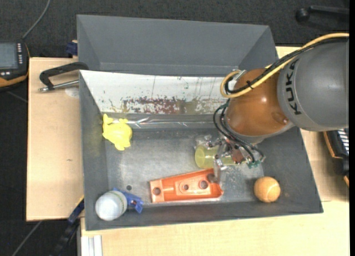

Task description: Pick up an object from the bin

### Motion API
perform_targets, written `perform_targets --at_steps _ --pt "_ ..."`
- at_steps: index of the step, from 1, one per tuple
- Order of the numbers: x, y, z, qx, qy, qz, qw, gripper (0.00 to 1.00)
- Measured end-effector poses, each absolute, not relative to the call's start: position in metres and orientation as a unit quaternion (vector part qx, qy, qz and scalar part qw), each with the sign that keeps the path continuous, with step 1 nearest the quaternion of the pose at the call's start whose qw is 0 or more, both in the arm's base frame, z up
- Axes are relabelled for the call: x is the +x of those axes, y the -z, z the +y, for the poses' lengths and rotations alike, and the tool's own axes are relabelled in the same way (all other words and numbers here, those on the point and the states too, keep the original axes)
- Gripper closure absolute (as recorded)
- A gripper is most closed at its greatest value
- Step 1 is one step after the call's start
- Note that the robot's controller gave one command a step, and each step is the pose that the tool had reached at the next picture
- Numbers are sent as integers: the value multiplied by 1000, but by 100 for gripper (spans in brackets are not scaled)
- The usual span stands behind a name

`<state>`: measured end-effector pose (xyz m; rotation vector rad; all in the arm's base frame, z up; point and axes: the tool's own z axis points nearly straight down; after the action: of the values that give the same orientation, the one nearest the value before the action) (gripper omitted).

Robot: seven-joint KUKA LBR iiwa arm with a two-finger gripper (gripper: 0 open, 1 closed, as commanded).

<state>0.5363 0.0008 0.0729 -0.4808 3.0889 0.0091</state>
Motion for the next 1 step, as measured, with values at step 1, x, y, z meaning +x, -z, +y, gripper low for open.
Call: perform_targets --at_steps 1 --pt "536 -73 1 -154 -3 988 8 100"
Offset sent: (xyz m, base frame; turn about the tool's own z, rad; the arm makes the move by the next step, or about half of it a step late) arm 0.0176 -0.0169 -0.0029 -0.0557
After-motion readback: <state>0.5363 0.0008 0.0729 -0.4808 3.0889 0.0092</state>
